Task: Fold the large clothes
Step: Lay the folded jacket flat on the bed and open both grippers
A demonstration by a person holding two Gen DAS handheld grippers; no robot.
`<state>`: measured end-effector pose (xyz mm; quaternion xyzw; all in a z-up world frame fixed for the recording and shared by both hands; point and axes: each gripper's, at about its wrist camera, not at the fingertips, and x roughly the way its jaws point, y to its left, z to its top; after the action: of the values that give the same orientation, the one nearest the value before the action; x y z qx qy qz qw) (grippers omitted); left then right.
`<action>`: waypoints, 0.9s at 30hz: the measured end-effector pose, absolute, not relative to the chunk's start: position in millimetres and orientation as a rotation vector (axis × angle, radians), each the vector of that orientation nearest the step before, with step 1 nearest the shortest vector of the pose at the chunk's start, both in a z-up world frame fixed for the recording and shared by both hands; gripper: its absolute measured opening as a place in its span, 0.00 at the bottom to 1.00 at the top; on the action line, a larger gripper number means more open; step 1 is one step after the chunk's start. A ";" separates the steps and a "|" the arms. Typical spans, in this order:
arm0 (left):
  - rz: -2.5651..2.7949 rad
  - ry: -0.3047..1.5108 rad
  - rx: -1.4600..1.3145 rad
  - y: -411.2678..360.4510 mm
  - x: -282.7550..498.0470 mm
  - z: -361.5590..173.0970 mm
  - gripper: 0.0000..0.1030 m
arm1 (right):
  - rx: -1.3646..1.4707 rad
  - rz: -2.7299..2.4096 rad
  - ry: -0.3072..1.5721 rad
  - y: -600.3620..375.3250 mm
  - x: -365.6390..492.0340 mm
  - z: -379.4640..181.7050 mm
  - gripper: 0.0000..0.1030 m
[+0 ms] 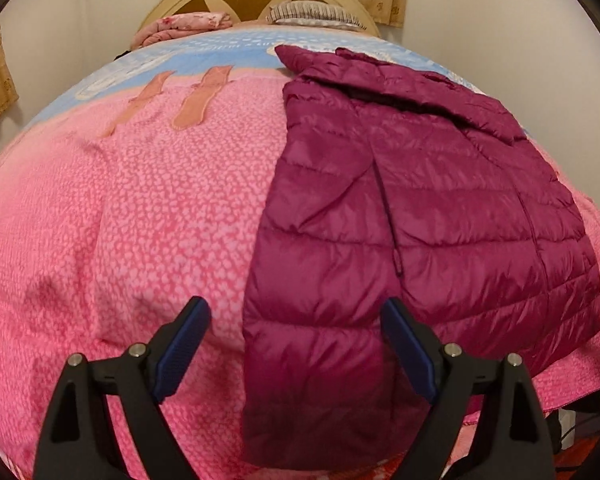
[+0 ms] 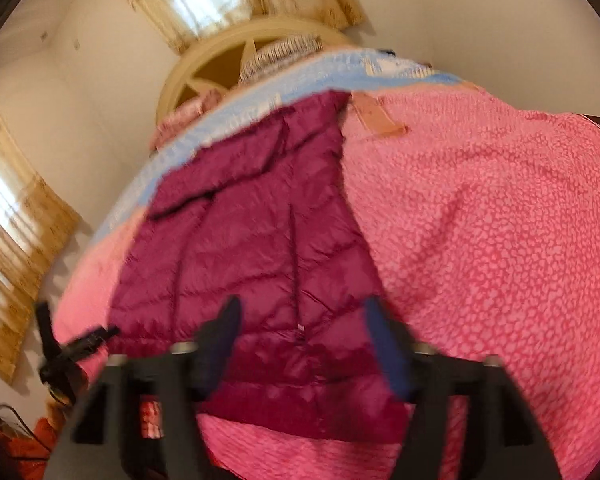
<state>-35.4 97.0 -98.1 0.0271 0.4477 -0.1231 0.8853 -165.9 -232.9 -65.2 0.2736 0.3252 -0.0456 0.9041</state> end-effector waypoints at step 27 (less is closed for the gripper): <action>-0.243 0.925 0.039 133.3 -76.0 -92.9 0.98 | 0.433 -0.184 0.783 -232.0 -208.8 -81.8 0.68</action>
<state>-76.0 133.3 -92.9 0.0186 0.4449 -0.1168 0.8878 -208.8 -232.0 -81.8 0.2089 0.3781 -0.0889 0.8975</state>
